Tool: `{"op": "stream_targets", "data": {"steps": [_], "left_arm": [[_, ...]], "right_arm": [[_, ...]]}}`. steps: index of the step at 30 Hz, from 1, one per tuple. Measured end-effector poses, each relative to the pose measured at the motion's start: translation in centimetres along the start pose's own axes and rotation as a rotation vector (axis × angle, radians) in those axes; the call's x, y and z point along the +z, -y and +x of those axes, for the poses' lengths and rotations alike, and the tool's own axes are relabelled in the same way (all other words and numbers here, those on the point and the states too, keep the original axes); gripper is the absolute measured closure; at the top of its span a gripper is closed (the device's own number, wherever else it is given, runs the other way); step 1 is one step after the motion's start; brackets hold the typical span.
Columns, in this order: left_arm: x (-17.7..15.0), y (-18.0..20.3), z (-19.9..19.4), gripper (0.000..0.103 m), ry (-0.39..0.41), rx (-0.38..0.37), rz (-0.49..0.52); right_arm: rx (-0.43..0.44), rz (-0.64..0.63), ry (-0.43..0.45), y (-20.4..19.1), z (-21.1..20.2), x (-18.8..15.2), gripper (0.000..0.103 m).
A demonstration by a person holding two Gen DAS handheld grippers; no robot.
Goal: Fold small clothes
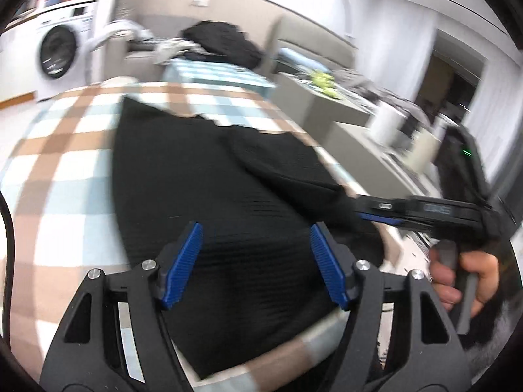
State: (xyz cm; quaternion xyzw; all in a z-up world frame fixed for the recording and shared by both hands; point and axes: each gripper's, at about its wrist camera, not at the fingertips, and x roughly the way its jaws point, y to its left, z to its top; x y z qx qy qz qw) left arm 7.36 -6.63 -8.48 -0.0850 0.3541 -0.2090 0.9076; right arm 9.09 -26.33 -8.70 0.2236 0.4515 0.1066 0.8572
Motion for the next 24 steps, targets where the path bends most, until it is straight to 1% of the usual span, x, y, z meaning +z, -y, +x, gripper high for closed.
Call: {"op": "stream_targets", "data": {"steps": [1,3,5,6,8,9,10,11,12,13,14,16,17,18,19,20,22,23,24], "left_arm": [[-0.1,-1.3,-0.5,0.037,-0.007,0.020,-0.016],[-0.1,-2.2,-0.2,0.037,-0.028,0.046,-0.035],[-0.6,-3.0,-0.3,0.037,-0.045,0.035,-0.046],[-0.8,-3.0,-0.1,0.037,-0.057,0.029,-0.045],[-1.3,-3.1,-0.1,0.037,-0.070,0.008,-0.035],[-1.4,-3.0,0.1,0.037,-0.077,0.000,-0.029],[-1.6,-2.9,0.2,0.037,-0.082,-0.003,-0.025],[-1.7,-2.3,0.7,0.037,-0.083,-0.004,-0.024],[-1.8,-2.2,0.6,0.037,-0.082,-0.009,-0.025],[-1.8,-2.1,0.6,0.037,-0.082,-0.016,-0.027],[-1.8,-2.1,0.5,0.037,-0.083,-0.022,-0.026],[-1.6,-1.5,1.0,0.037,-0.090,-0.035,-0.016],[-1.6,-1.5,0.9,0.037,-0.096,-0.047,-0.010],[-1.6,-1.2,1.1,0.037,-0.102,-0.058,-0.004],[-1.6,-1.0,1.3,0.037,-0.112,-0.071,0.005],[-1.7,-0.8,1.6,0.037,-0.126,-0.084,0.018],[-1.8,0.0,2.5,0.037,-0.157,-0.094,0.049],[-1.9,0.2,2.7,0.037,-0.166,-0.099,0.062],[-2.2,0.5,2.9,0.037,-0.178,-0.096,0.080]], "right_arm": [[0.019,0.017,-0.015,0.0,0.2,-0.1,0.049],[0.047,0.032,-0.050,-0.1,0.9,0.1,0.049],[0.077,0.022,-0.054,-0.7,0.8,-0.1,0.047],[0.077,0.009,-0.046,-1.1,0.9,-0.2,0.042],[0.048,0.005,-0.045,-1.1,1.8,-0.1,0.042],[0.027,0.015,-0.055,-1.1,2.7,-0.2,0.044],[0.023,0.022,-0.060,-0.9,3.2,-0.3,0.057],[0.015,0.027,-0.067,-0.9,3.8,-0.4,0.066],[0.012,0.025,-0.072,-1.1,4.4,-0.5,0.083],[0.012,0.025,-0.069,-1.1,4.6,-0.4,0.094],[0.049,0.029,-0.050,-1.4,4.0,-0.5,0.094],[0.181,0.059,-0.005,-1.5,2.2,-0.5,0.095],[0.223,0.086,0.011,-1.5,1.2,-0.5,0.095],[0.232,0.119,0.011,-1.1,0.3,-0.7,0.095],[0.217,0.150,-0.003,-0.6,0.0,-1.1,0.095],[0.182,0.154,-0.015,-0.2,0.1,-1.4,0.095],[-0.013,0.117,-0.061,0.6,1.1,-2.2,0.092],[-0.057,0.111,-0.087,0.7,1.4,-2.3,0.091],[-0.076,0.105,-0.108,0.9,1.6,-2.4,0.089]]}}
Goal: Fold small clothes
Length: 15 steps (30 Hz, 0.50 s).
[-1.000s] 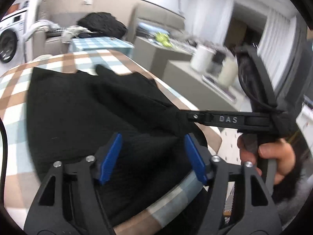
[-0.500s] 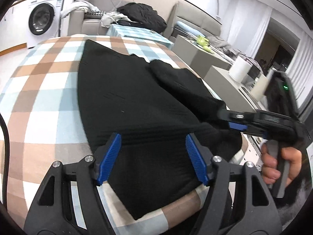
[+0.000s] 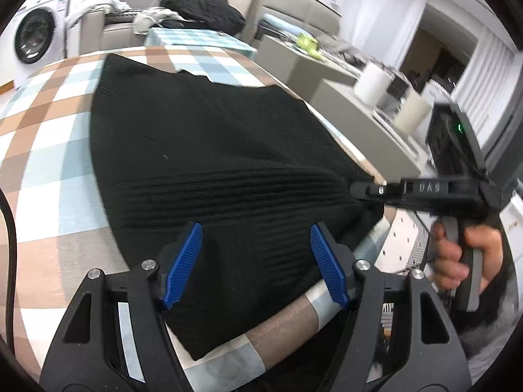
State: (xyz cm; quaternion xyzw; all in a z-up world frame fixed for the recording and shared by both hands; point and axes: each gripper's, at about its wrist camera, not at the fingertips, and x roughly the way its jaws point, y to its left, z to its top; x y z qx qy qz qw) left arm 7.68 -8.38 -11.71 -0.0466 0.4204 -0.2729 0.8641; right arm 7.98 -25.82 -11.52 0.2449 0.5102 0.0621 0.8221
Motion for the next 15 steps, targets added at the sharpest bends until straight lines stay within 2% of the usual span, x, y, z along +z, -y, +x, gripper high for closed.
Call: {"op": "stream_targets", "data": {"steps": [2,4,7,10,11,13,14,15], "left_arm": [[-0.4,0.5,0.4,0.037,-0.019,0.012,0.029],[-0.8,0.8,0.6,0.037,-0.033,0.018,0.049],[-1.3,1.6,1.1,0.037,-0.062,0.007,0.085],[-1.8,2.6,1.5,0.037,-0.064,0.058,0.152],[-2.0,2.8,1.6,0.040,-0.061,0.070,0.165],[-2.1,3.0,1.8,0.062,-0.055,0.084,0.183],[-2.1,3.0,1.8,0.084,-0.052,0.082,0.188],[-2.2,2.9,1.8,0.098,-0.049,0.070,0.190]], "right_arm": [[-0.001,-0.013,0.030,-0.2,-0.9,0.1,0.078],[-0.045,-0.064,0.114,-1.0,-2.7,0.5,0.070],[-0.051,-0.095,0.182,-1.3,-4.4,1.2,0.068],[-0.042,-0.122,0.160,-1.8,-3.9,1.6,0.067],[-0.040,-0.128,0.148,-1.6,-3.6,1.6,0.067],[-0.028,-0.110,0.116,-1.4,-2.8,1.4,0.066],[-0.022,-0.103,0.106,-1.1,-2.5,1.3,0.066],[-0.014,-0.096,0.092,-0.9,-2.0,1.0,0.066]]}}
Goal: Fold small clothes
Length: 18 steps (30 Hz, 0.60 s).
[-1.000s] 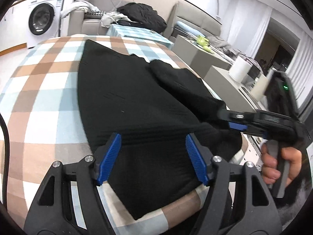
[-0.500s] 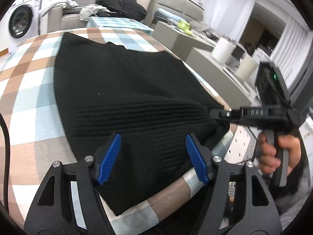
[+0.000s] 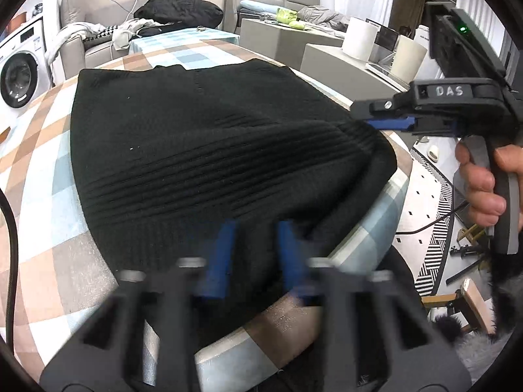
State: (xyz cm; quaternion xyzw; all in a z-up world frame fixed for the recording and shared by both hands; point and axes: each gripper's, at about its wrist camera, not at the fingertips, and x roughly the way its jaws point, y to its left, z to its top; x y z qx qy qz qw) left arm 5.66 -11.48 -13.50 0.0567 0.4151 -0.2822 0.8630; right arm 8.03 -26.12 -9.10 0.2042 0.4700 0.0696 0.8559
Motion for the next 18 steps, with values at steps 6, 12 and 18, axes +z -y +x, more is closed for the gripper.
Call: {"op": "stream_targets", "data": {"steps": [6,12,18], "left_arm": [[0.0,-0.5,-3.2,0.102,0.112,-0.066,-0.023],[-1.4,-0.8,-5.7,0.103,0.122,-0.149,-0.029],[-2.6,-2.1,-5.0,0.103,0.070,-0.142,-0.116]], "right_arm": [[-0.010,0.011,-0.032,0.3,1.0,-0.4,0.066],[-0.021,-0.012,-0.048,-0.1,1.0,-0.5,0.065],[-0.018,-0.052,-0.017,-1.0,0.6,-0.1,0.065]]}}
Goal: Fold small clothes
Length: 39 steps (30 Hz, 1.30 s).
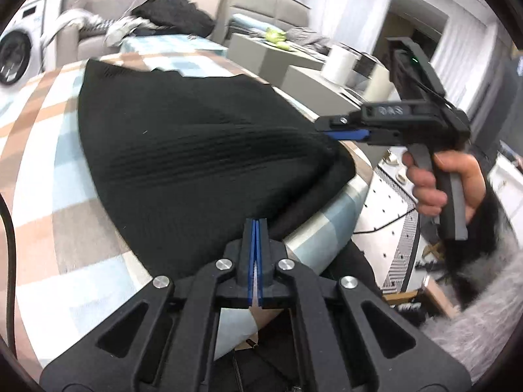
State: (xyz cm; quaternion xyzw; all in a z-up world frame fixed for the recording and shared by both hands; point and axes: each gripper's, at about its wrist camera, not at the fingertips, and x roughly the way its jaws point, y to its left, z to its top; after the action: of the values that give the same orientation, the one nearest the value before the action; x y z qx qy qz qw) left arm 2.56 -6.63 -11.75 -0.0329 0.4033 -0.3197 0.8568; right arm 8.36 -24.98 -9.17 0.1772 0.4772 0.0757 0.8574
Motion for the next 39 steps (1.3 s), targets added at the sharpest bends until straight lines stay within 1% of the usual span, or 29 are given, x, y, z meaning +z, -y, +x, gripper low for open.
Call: {"op": "stream_targets", "data": {"steps": [2,4,5,6,8,9,11,12,13,14,15,16,18,21,22,23,24,25,26,27,29,30,31,33,34,35,36,38,39], "left_arm": [[0.3,-0.8,-0.2,0.103,0.014,0.003,-0.045],[0.6,-1.5,-0.3,0.097,0.011,0.022,-0.076],[0.8,-1.6,-0.2,0.087,0.005,0.035,-0.081],[0.8,-1.8,-0.1,0.073,0.000,0.051,-0.086],[1.0,-2.0,0.2,0.060,-0.003,0.055,-0.089],[1.0,-2.0,0.4,0.056,-0.003,0.048,-0.085],[1.2,-1.7,1.2,0.055,-0.016,0.046,-0.071],[1.3,-1.5,1.6,0.055,-0.025,0.055,-0.066],[1.4,-1.3,2.0,0.055,-0.032,0.054,-0.064],[1.5,-1.2,2.2,0.055,-0.034,0.052,-0.061],[1.6,-0.9,2.3,0.055,-0.033,0.051,-0.056],[1.7,-0.7,2.4,0.055,-0.031,0.051,-0.051],[1.9,-0.1,2.3,0.055,-0.019,0.043,-0.034],[2.0,0.6,2.9,0.055,-0.022,0.040,-0.005],[1.9,0.6,3.3,0.055,-0.033,0.047,0.003],[1.7,0.5,3.7,0.055,-0.047,0.056,0.008],[1.6,0.5,4.2,0.055,-0.067,0.063,0.011],[1.4,0.4,4.6,0.055,-0.082,0.060,0.015],[1.2,0.4,4.6,0.055,-0.079,0.058,0.025],[1.1,0.5,4.6,0.055,-0.080,0.058,0.040],[0.8,0.6,4.3,0.057,-0.091,0.050,0.055],[0.8,0.3,3.9,0.057,-0.086,0.034,0.036],[0.8,0.0,3.6,0.057,-0.079,0.021,0.016],[1.0,-1.1,2.4,0.057,-0.042,-0.027,-0.060],[1.2,-1.4,2.1,0.057,-0.023,-0.036,-0.088],[1.3,-1.9,1.6,0.057,-0.007,-0.037,-0.112],[1.5,-2.4,1.2,0.057,0.012,-0.028,-0.139],[1.8,-3.5,0.4,0.057,0.033,0.000,-0.169],[1.8,-3.9,0.2,0.057,0.040,0.016,-0.180]], "right_arm": [[0.020,-0.039,-0.040,-0.7,0.7,0.1,0.065],[0.006,-0.083,-0.068,-1.2,1.2,0.1,0.057],[0.005,-0.098,-0.081,-1.3,1.4,0.0,0.055],[0.006,-0.118,-0.095,-1.4,1.6,0.0,0.051],[0.014,-0.147,-0.106,-1.3,2.0,0.0,0.049],[0.029,-0.160,-0.117,-1.1,2.3,-0.1,0.047],[0.053,-0.187,-0.133,-0.7,3.0,0.0,0.047],[0.055,-0.192,-0.138,-0.7,3.1,-0.1,0.054],[0.069,-0.212,-0.130,-0.7,3.1,0.0,0.082],[0.082,-0.224,-0.126,-0.8,2.9,-0.1,0.098],[0.092,-0.225,-0.128,-0.8,2.6,0.0,0.098],[0.105,-0.226,-0.108,-0.9,1.8,0.1,0.098],[0.175,-0.216,-0.062,-1.0,-0.6,0.2,0.098],[0.232,-0.189,-0.057,-0.8,-2.8,-0.1,0.098],[0.224,-0.187,-0.077,-0.7,-2.6,-0.3,0.098],[0.174,-0.193,-0.109,-0.4,-1.7,-0.7,0.098],[0.103,-0.203,-0.155,-0.1,-0.5,-1.1,0.098],[0.037,-0.217,-0.225,0.4,1.1,-1.6,0.098],[0.010,-0.226,-0.249,0.4,1.9,-1.7,0.098],[0.017,-0.219,-0.247,0.4,2.0,-1.6,0.095],[0.064,-0.223,-0.222,-0.2,1.4,-1.0,0.087],[0.093,-0.232,-0.192,-0.7,0.9,-0.5,0.075],[0.122,-0.231,-0.157,-1.2,0.5,0.3,0.065],[0.169,-0.203,-0.100,-1.8,0.6,2.0,0.063],[0.184,-0.182,-0.083,-2.2,1.0,2.9,0.061],[0.182,-0.147,-0.064,-2.5,2.0,4.3,0.060],[0.169,-0.133,-0.058,-3.1,2.9,5.1,0.060],[0.122,-0.121,-0.079,-4.2,5.5,6.9,0.060],[0.117,-0.129,-0.097,-4.7,7.1,7.8,0.060]]}}
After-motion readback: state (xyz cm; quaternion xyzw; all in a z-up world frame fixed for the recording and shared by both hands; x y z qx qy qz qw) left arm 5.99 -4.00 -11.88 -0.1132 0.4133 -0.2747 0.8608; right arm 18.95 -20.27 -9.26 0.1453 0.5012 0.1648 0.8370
